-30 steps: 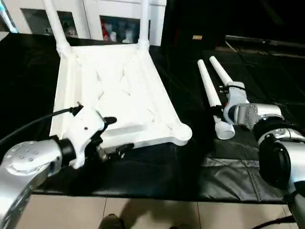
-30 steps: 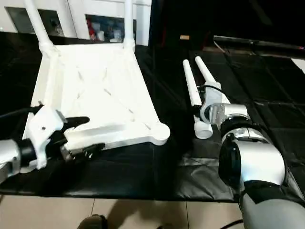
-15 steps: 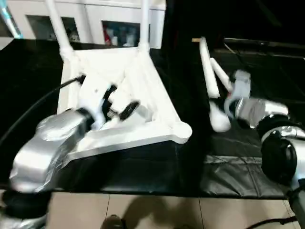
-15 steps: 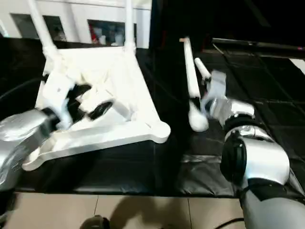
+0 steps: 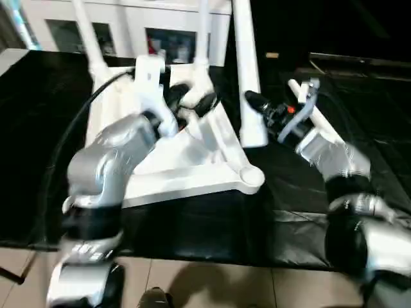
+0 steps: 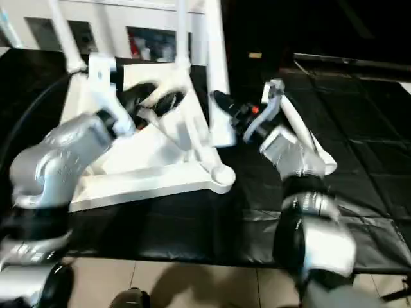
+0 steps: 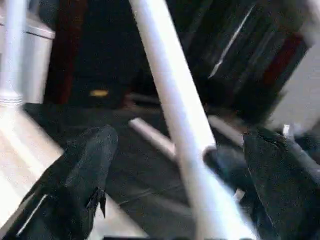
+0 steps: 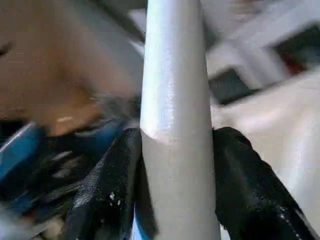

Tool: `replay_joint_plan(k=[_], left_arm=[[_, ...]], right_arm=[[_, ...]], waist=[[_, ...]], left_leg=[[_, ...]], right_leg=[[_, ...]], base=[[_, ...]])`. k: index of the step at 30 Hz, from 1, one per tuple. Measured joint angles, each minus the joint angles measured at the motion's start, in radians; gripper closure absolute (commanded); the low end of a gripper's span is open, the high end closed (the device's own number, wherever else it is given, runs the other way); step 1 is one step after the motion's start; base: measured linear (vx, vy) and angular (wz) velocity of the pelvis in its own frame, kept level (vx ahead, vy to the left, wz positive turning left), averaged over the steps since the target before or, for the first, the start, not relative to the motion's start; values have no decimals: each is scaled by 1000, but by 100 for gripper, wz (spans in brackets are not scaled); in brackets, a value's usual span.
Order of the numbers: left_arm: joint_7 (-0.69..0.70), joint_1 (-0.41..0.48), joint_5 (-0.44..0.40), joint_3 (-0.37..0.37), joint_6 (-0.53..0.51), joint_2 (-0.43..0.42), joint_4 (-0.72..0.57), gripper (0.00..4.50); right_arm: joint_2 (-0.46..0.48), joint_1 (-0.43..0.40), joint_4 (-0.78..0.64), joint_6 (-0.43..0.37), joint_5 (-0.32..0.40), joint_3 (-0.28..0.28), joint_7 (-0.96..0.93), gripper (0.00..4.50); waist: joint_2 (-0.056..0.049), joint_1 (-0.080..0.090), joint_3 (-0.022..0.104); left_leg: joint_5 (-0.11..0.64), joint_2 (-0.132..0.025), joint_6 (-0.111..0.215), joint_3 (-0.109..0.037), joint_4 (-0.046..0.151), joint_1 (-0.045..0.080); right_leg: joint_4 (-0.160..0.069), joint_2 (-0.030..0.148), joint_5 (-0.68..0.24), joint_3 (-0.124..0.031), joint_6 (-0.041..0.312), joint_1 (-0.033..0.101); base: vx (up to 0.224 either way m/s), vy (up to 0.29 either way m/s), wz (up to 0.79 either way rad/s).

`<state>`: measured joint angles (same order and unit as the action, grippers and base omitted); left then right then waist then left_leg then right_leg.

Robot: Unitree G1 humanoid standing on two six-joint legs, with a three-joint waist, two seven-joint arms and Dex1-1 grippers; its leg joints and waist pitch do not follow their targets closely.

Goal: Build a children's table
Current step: Pick table leg

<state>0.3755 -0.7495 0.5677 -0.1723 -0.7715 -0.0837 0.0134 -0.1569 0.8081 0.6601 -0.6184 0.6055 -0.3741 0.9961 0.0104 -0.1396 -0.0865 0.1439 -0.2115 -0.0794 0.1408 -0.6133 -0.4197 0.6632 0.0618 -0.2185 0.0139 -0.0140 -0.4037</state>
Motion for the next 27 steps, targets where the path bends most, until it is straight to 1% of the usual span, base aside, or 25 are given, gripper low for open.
replay_joint_plan(k=[1, 4, 7, 11, 12, 14, 15, 16, 18, 21, 22, 23, 24, 25, 26, 27], left_arm=[[3, -16, 25, -10, -5, 13, 11, 0], [12, -49, 80, -30, -17, 43, 29, 0], [33, -54, 114, -39, -26, 53, 28, 0], [53, -54, 156, -50, -39, 58, 20, 0], [60, -54, 166, -51, -39, 58, 15, 18], [70, -54, 188, -56, -44, 61, 1, 18], [71, -54, 196, -57, -47, 61, -1, 39], [71, -53, 201, -57, -51, 61, -1, 46], [70, -49, 200, -54, -53, 58, -1, 60], [46, -50, 189, -54, -57, 57, -1, 90], [7, -56, 174, -54, -60, 64, 1, 90], [-21, -60, 163, -55, -62, 69, 3, 105], [-75, -72, 135, -55, -63, 85, 10, 114], [-105, -77, 121, -54, -63, 95, 10, 114], [-137, -81, 93, -39, -58, 100, 10, 129], [-159, -81, 66, -24, -46, 102, 10, 129]], right_arm=[[3, -23, -46, -22, 16, 25, 26, 268], [10, -94, -179, -95, 59, 69, 69, 268], [18, -131, -242, -125, 73, 93, 85, 268], [18, -153, -299, -145, 85, 100, 83, 268], [18, -155, -309, -149, 94, 101, 83, 268], [18, -163, -340, -157, 108, 106, 82, 268], [18, -168, -348, -157, 109, 109, 82, 268], [17, -172, -351, -156, 108, 111, 81, 268], [18, -182, -367, -143, 101, 126, 71, 268], [23, -184, -383, -105, 64, 150, 43, 268], [31, -183, -387, -70, 36, 163, 14, 268], [36, -184, -391, -47, 15, 173, -6, 268], [50, -183, -397, -6, -20, 187, -47, 268], [60, -183, -403, 17, -39, 194, -74, 268], [68, -183, -416, 43, -68, 208, -110, 268], [74, -183, -429, 54, -88, 214, -142, 268]], waist=[[0, -1, 0], [0, -3, 0], [0, -3, 0], [0, -4, 0], [0, -4, 0], [1, -4, 1], [1, -4, 1], [1, -4, 1], [1, -4, 1], [1, -2, 1], [1, -2, 1], [1, -3, 1], [1, -3, 1], [1, -4, 1], [1, -3, 1], [1, -3, 1]], left_leg=[[-1, 0, 1, 0, 0, 0], [-3, 0, 1, 0, 0, 1], [-5, 0, 0, 0, 0, 1], [-7, 0, -1, 1, 0, 1], [-7, 0, -1, 1, 0, 1], [-7, 1, -1, 1, 0, 1], [-7, 1, -1, 1, 0, 1], [-7, 1, -1, 1, 0, 1], [-7, 1, -1, 2, 0, 1], [-8, 1, -1, 2, 1, 1], [-8, 1, -2, 2, 1, 1], [-8, 1, -2, 2, 1, 1], [-9, 1, -3, 2, 2, 0], [-9, 1, -3, 2, 2, 0], [-9, 1, -3, 2, 3, 0], [-9, 1, -3, 2, 3, 0]], right_leg=[[0, 0, 1, 0, 1, 0], [0, 0, 3, 0, 0, 1], [0, 1, 5, 0, 0, 1], [0, 2, 7, 0, -1, 1], [0, 2, 7, 0, -1, 1], [-1, 3, 7, 1, -1, 1], [-1, 3, 7, 1, -1, 1], [-1, 3, 7, 0, -1, 1], [-1, 3, 8, 0, -1, 1], [-1, 3, 8, 0, -2, 1], [-1, 3, 8, 0, -3, 1], [-1, 3, 8, 0, -3, 1], [-1, 3, 9, 0, -5, 0], [-2, 4, 10, 0, -6, 0], [-3, 4, 10, 0, -7, 0], [-4, 4, 10, 0, -7, 1]], base=[[0, 0, 0], [0, 0, 0], [0, 0, 0], [0, 0, 0], [0, 0, 0], [0, 0, 0], [0, 0, 0], [0, 0, 0], [0, 0, 0], [0, 0, 0], [0, 0, 0], [0, 0, 0], [0, 0, 0], [0, 0, 0], [0, 0, 0], [0, 0, 0]])
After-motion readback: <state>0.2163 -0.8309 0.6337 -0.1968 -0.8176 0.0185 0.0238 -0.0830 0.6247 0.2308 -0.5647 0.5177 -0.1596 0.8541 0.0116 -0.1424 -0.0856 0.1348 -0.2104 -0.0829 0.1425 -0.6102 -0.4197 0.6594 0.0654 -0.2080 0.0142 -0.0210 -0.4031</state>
